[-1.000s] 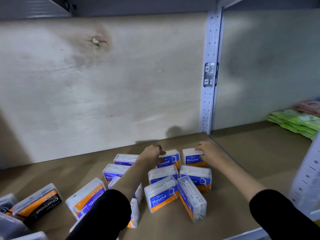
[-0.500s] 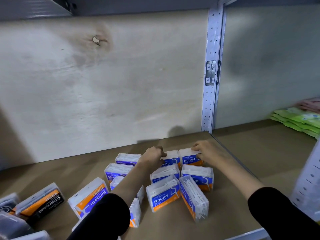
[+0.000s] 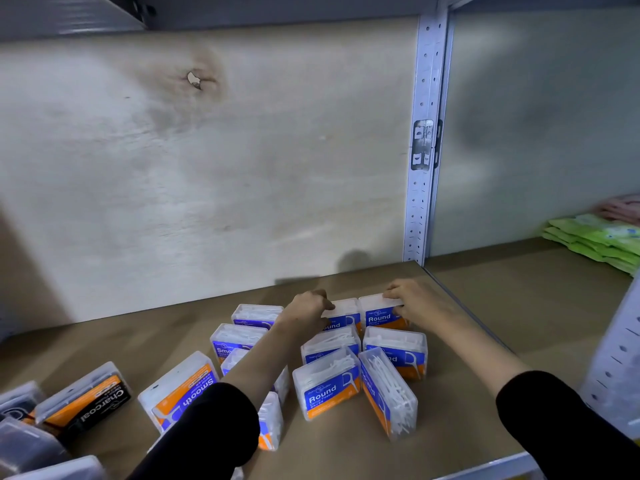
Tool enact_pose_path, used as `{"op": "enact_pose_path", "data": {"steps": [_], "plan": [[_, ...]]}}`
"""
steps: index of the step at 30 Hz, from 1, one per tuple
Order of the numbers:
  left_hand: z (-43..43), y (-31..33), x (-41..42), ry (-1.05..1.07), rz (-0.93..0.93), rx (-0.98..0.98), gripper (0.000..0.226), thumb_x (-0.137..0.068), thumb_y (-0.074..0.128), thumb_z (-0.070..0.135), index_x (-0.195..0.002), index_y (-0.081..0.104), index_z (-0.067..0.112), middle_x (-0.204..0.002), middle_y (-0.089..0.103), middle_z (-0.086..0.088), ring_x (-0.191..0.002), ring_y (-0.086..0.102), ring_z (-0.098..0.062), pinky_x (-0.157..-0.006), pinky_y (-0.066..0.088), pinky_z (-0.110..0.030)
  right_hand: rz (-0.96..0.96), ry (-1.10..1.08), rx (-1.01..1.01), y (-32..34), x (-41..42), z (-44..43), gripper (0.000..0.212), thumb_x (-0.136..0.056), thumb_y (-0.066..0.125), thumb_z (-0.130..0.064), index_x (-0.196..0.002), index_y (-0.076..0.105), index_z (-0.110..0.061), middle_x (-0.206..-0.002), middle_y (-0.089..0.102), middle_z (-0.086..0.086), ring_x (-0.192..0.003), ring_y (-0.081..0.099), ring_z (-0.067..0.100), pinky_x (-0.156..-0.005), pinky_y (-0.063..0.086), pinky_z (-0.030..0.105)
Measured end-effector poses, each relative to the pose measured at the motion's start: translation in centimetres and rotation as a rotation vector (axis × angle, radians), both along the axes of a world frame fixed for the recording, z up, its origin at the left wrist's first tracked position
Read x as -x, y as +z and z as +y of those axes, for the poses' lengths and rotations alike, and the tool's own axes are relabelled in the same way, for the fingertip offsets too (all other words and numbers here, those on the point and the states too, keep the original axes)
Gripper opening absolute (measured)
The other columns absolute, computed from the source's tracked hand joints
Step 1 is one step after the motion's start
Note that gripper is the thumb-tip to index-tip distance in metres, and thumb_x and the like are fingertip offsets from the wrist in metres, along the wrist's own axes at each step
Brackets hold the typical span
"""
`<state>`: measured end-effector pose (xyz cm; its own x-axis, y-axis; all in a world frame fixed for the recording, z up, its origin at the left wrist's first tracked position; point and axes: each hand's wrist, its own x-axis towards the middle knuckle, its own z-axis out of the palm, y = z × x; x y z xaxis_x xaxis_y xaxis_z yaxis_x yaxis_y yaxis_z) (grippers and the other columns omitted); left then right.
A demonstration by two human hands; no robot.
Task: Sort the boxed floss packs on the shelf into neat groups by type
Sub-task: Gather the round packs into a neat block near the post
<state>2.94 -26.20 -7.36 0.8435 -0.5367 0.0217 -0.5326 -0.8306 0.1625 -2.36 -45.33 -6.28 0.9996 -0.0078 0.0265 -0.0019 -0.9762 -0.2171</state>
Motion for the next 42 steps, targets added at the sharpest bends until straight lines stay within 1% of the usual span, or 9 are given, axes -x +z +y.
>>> {"op": "enact_pose_path", "data": {"steps": [5, 8, 10, 15, 17, 19, 23, 31, 42], "plan": [[0.6, 0.5, 0.2, -0.032, 0.007, -0.008, 0.041, -0.092, 0.057, 0.016, -0.132, 0.054, 0.011, -0.135, 0.052, -0.007, -0.121, 0.052, -0.023, -0.099, 0.046, -0.030, -0.001, 0.000, -0.033, 0.7, 0.7, 0.2, 0.039, -0.089, 0.058, -0.015, -0.128, 0.055, -0.011, -0.136, 0.050, 0.004, -0.123, 0.049, 0.018, -0.098, 0.044, 0.028], [1.1, 1.2, 0.6, -0.077, 0.007, 0.007, 0.036, -0.092, 0.056, 0.016, -0.128, 0.058, 0.011, -0.134, 0.054, -0.006, -0.118, 0.054, -0.021, -0.096, 0.046, -0.027, 0.001, 0.028, -0.073, 1.4, 1.5, 0.1, 0.032, -0.088, 0.060, -0.017, -0.119, 0.062, -0.009, -0.125, 0.059, 0.005, -0.103, 0.056, 0.013, -0.078, 0.044, 0.017], [1.5, 1.7, 1.1, -0.133, 0.022, 0.003, 0.032, -0.093, 0.055, 0.015, -0.124, 0.061, 0.010, -0.131, 0.056, -0.007, -0.114, 0.057, -0.021, -0.093, 0.046, -0.025, 0.022, 0.049, -0.112, 1.9, 2.3, -0.1, 0.028, -0.086, 0.062, -0.016, -0.113, 0.066, -0.008, -0.119, 0.063, 0.006, -0.091, 0.051, 0.007, -0.063, 0.037, 0.008], [2.9, 2.0, 2.7, -0.245, 0.101, -0.037, 0.029, -0.093, 0.054, 0.014, -0.118, 0.066, 0.006, -0.127, 0.062, -0.010, -0.112, 0.060, -0.022, -0.092, 0.046, -0.023, 0.159, 0.117, -0.112, 1.8, 4.3, 0.1, 0.032, -0.084, 0.064, -0.018, -0.116, 0.064, -0.012, -0.109, 0.063, 0.000, -0.074, 0.048, -0.001, -0.060, 0.034, 0.008], [3.4, 1.8, 3.1, -0.256, 0.101, -0.035, 0.030, -0.093, 0.054, 0.015, -0.119, 0.065, 0.006, -0.128, 0.060, -0.010, -0.113, 0.059, -0.021, -0.089, 0.043, -0.017, 0.193, 0.117, -0.055, 1.4, 4.9, 0.5, 0.041, -0.084, 0.065, -0.023, -0.124, 0.058, -0.016, -0.110, 0.055, -0.004, -0.085, 0.049, 0.002, -0.067, 0.038, 0.011], [3.7, 1.6, 3.4, -0.260, 0.094, -0.038, 0.032, -0.093, 0.054, 0.015, -0.123, 0.062, 0.006, -0.134, 0.056, -0.008, -0.117, 0.057, -0.019, -0.089, 0.041, -0.015, 0.195, 0.110, 0.001, 1.1, 5.5, 0.8, 0.048, -0.085, 0.063, -0.023, -0.131, 0.051, -0.017, -0.127, 0.050, -0.002, -0.107, 0.050, 0.011, -0.086, 0.043, 0.021], [3.9, 1.2, 3.8, -0.262, 0.066, -0.079, 0.037, -0.094, 0.054, 0.014, -0.130, 0.056, 0.008, -0.141, 0.049, -0.007, -0.124, 0.051, -0.017, -0.099, 0.043, -0.020, 0.140, 0.122, 0.097, 0.4, 6.5, 1.0, 0.049, -0.091, 0.056, -0.021, -0.138, 0.042, -0.017, -0.143, 0.039, -0.001, -0.130, 0.040, 0.015, -0.106, 0.036, 0.028], [3.5, 0.4, 4.9, -0.218, -0.053, -0.121, 0.041, -0.097, 0.048, 0.018, -0.138, 0.046, 0.013, -0.146, 0.042, -0.003, -0.129, 0.048, -0.018, -0.106, 0.041, -0.026, 0.042, 0.056, 0.134, -0.9, 7.4, 0.0, 0.047, -0.097, 0.043, -0.018, -0.142, 0.033, -0.018, -0.149, 0.030, 0.000, -0.137, 0.030, 0.013, -0.110, 0.030, 0.025], [2.1, 0.2, 3.8, -0.196, -0.088, -0.072, 0.037, -0.094, 0.053, 0.018, -0.130, 0.056, 0.011, -0.132, 0.057, -0.005, -0.118, 0.056, -0.019, -0.098, 0.042, -0.024, -0.041, -0.014, 0.061, -1.9, 5.2, 0.1, 0.047, -0.095, 0.044, -0.011, -0.142, 0.036, -0.016, -0.148, 0.035, 0.002, -0.136, 0.032, 0.014, -0.111, 0.028, 0.025]]}}
